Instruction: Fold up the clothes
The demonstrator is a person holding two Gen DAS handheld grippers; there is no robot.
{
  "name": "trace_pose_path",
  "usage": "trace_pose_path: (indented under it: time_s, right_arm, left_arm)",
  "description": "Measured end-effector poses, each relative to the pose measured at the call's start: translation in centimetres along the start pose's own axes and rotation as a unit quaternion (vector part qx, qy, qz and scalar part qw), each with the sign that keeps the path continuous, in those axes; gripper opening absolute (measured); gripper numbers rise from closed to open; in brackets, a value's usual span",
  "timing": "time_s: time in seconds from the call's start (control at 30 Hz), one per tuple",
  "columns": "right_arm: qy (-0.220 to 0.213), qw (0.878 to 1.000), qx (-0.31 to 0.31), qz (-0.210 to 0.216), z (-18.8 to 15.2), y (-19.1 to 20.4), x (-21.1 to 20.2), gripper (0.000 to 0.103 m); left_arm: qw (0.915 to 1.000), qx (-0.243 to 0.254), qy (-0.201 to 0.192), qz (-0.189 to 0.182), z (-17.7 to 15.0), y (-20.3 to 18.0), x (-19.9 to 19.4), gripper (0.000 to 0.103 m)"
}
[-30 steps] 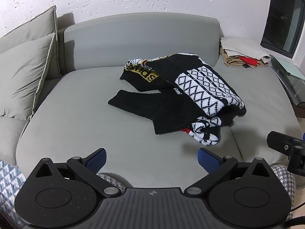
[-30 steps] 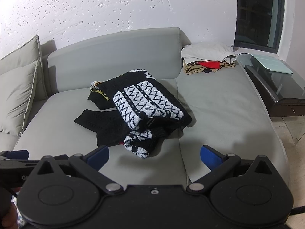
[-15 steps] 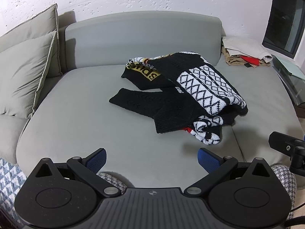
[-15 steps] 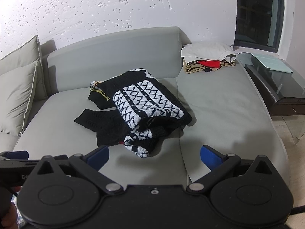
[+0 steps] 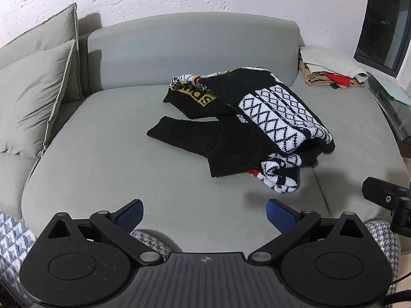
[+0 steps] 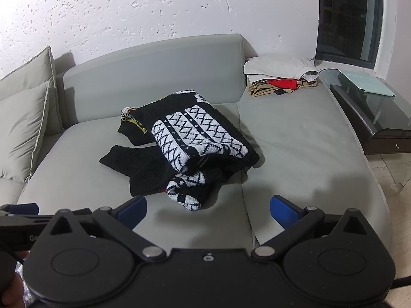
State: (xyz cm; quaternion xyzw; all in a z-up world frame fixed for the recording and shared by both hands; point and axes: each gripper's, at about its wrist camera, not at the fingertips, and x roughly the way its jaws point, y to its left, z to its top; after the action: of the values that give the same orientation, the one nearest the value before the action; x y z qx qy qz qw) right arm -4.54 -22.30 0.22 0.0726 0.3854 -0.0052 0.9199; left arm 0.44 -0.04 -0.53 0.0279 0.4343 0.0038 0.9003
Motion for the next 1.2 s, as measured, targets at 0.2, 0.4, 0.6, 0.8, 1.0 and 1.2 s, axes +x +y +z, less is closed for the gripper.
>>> trace_pose_path:
  time_s: [0.2, 0.4, 0.6, 0.8, 1.0, 1.2]
  right_arm:
    - [0.002, 1.0, 0.003, 0.0, 0.0, 0.0, 0.3, 0.103]
    - [-0.001, 1.0, 0.012, -0.006, 0.4, -0.4, 1.7, 0.103]
    - [-0.003, 1.0, -0.015, -0.019, 0.5, -0.2, 4.4, 0.103]
    - [-0.025, 0.996, -0.074, -0.03, 1.1, 0.5, 7.9, 0.103]
    - [-0.02, 0.99, -0.128, -0.05, 1.9, 0.8, 10.7, 0.103]
    - [-0.037, 0.979, -0.197, -0.044, 1.6, 2.2, 13.1, 0.101]
  left_arm:
    - [1.0, 0.003, 0.0, 0.003, 0.1, 0.1, 0.3, 0.102]
    - [0.9997, 0.007, -0.018, 0.015, 0.3, 1.1, 0.9, 0.102]
    - [0.9996, -0.005, -0.023, 0.012, 1.0, 2.7, 2.6, 0.098]
    - [0.9997, 0.005, -0.024, -0.007, 2.0, 3.3, 5.7, 0.088]
    - [0.9988, 0.01, -0.023, -0.042, 3.1, 3.1, 8.5, 0.087]
    - [0.9977, 0.012, -0.042, -0.051, 4.4, 2.8, 9.6, 0.087]
